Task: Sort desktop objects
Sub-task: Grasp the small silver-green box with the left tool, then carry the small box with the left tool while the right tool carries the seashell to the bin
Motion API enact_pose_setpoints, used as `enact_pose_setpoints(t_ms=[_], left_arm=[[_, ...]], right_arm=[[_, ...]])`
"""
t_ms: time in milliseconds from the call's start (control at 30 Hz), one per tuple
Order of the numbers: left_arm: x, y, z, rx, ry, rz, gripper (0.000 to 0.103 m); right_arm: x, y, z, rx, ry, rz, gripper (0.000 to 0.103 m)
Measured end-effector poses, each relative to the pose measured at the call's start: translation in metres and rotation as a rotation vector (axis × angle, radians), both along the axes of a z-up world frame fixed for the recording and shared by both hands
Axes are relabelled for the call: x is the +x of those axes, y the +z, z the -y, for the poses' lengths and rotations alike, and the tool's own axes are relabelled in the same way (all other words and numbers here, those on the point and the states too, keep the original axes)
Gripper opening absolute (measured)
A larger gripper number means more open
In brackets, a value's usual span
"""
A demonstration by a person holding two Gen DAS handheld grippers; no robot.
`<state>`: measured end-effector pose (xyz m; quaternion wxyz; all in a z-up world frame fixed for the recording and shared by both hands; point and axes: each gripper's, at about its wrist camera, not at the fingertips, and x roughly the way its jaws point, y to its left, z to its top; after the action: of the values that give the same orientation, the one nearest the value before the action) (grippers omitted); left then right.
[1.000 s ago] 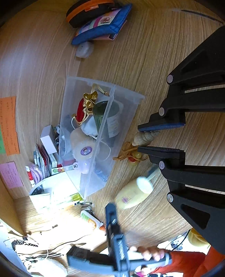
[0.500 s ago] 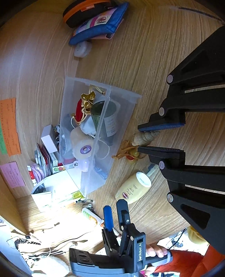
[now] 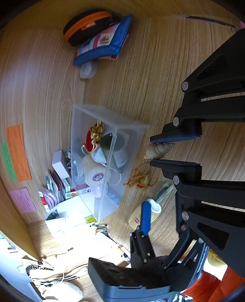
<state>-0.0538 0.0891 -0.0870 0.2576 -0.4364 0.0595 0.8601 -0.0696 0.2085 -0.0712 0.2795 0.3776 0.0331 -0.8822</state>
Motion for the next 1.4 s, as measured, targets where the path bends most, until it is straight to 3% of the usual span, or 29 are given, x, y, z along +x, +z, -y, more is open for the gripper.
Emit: enact_pose_setpoints(t_ms=[67, 133, 233, 433, 733, 1167, 1400], left_arm=[[-0.003, -0.004, -0.003, 0.004, -0.009, 0.029, 0.059], [-0.008, -0.011, -0.003, -0.001, -0.006, 0.072, 0.043], [-0.015, -0.016, 0.007, 0.010, 0.018, 0.095, 0.036], [-0.019, -0.009, 0.014, 0.001, 0.053, 0.060, 0.033], [-0.014, 0.026, 0.028, 0.074, 0.090, -0.020, 0.033], [-0.041, 0.084, 0.091, 0.147, 0.212, -0.135, 0.033], [-0.067, 0.082, 0.110, 0.150, 0.246, -0.124, 0.033]], right_arm=[[0.000, 0.000, -0.006, -0.005, -0.007, 0.003, 0.016], [0.000, 0.000, -0.011, -0.007, -0.012, 0.002, 0.016], [0.001, 0.001, -0.015, -0.015, -0.013, 0.002, 0.016], [0.000, 0.002, -0.018, -0.029, -0.007, -0.002, 0.016], [-0.001, 0.017, -0.011, -0.064, 0.021, -0.032, 0.016], [-0.024, 0.052, 0.019, -0.125, 0.084, -0.077, 0.016], [-0.049, 0.055, 0.053, -0.117, 0.126, -0.060, 0.016]])
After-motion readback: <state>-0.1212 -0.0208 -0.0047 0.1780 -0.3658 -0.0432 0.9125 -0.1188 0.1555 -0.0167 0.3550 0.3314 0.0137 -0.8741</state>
